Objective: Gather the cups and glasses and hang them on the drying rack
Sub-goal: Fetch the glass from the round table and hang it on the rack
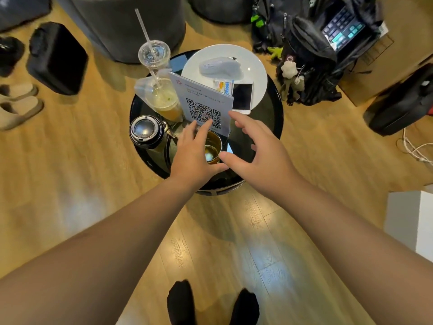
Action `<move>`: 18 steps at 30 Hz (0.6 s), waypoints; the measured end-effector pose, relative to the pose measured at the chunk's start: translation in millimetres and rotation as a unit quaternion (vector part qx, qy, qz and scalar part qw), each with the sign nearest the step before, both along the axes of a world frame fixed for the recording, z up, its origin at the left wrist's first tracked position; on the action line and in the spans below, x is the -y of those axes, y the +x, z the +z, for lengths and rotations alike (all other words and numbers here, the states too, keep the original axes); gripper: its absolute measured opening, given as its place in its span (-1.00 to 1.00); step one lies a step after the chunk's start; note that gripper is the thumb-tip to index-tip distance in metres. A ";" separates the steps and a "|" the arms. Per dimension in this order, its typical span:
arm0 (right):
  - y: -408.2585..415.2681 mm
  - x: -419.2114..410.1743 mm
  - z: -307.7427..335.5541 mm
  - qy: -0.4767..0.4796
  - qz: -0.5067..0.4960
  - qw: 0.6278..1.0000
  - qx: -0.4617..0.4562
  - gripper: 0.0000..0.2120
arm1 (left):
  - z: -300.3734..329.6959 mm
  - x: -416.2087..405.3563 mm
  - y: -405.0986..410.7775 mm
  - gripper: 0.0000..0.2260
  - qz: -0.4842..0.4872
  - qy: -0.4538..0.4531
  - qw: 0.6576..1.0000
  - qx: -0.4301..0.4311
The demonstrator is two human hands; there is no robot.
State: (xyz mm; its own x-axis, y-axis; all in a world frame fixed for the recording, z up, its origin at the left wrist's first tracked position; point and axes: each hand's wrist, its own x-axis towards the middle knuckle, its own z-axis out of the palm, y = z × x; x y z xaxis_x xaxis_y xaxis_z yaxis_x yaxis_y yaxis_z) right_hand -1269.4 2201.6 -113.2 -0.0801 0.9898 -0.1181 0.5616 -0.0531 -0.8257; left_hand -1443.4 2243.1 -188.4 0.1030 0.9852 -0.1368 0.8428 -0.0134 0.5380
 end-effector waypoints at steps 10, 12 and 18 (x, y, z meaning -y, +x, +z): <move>-3.6 3.8 -7.1 0.003 0.001 1.000 0.004 -0.26 | -8.1 -8.1 -10.7 -0.09 -0.048 -0.016 0.998 -0.035; -4.5 4.9 -9.5 0.006 -0.002 1.000 0.007 -0.25 | -7.4 -11.9 -12.7 -0.10 -0.059 -0.038 0.997 -0.034; -6.1 11.8 -12.9 -0.002 -0.029 1.000 0.001 -0.21 | 2.8 -19.1 -17.8 -0.12 -0.087 -0.050 0.994 -0.033</move>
State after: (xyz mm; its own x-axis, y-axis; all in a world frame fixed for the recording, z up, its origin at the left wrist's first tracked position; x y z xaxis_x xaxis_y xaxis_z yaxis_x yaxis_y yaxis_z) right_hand -1275.5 2189.8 -126.1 -0.0222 0.9923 -0.1218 0.5585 -0.0887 -0.8247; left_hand -1461.2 2262.3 -185.7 0.2576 0.9344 -0.2459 0.8660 -0.1104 0.4877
